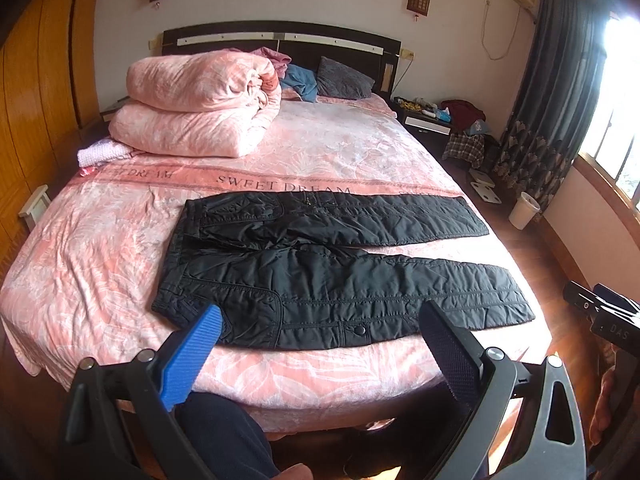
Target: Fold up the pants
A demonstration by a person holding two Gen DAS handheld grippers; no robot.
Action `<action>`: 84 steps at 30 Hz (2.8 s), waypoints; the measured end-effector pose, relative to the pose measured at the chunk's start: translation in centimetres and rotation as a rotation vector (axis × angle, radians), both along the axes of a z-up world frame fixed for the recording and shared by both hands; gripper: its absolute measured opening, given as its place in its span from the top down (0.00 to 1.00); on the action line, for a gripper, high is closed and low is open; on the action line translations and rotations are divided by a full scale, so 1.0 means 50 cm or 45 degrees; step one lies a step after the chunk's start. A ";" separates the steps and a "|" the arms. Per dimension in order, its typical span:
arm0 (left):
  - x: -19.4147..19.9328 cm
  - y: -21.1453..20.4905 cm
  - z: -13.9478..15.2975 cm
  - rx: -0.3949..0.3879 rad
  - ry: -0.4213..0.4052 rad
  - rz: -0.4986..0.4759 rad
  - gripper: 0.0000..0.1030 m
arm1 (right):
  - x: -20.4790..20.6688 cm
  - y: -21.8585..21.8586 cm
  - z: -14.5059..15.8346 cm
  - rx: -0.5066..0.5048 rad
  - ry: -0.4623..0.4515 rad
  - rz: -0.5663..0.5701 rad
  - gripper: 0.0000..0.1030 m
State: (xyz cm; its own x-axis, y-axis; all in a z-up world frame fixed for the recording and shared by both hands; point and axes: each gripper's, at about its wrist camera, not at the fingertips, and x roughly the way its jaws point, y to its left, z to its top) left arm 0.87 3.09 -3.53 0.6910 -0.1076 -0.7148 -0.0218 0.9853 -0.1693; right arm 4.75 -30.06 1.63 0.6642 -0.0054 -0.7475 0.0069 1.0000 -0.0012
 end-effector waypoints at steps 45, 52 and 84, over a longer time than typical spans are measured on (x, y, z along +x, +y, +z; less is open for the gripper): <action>0.291 0.517 -0.605 -0.633 0.628 0.597 0.63 | 0.218 -0.806 -0.597 1.132 0.272 -0.927 0.28; 0.247 0.545 -0.575 -0.655 0.517 0.746 0.83 | 0.252 -0.775 -0.605 1.153 0.275 -0.786 0.90; 0.591 0.652 -0.392 -0.360 0.425 0.333 0.04 | 0.364 -0.583 -0.512 0.449 0.528 -0.356 0.21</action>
State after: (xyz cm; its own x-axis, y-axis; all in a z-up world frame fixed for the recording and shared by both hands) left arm 30.40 35.68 -23.12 0.4596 -0.1824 -0.8692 -0.3600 0.8564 -0.3701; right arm 22.93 -59.19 -23.96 0.3265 0.1570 -0.9321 0.3393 0.9009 0.2706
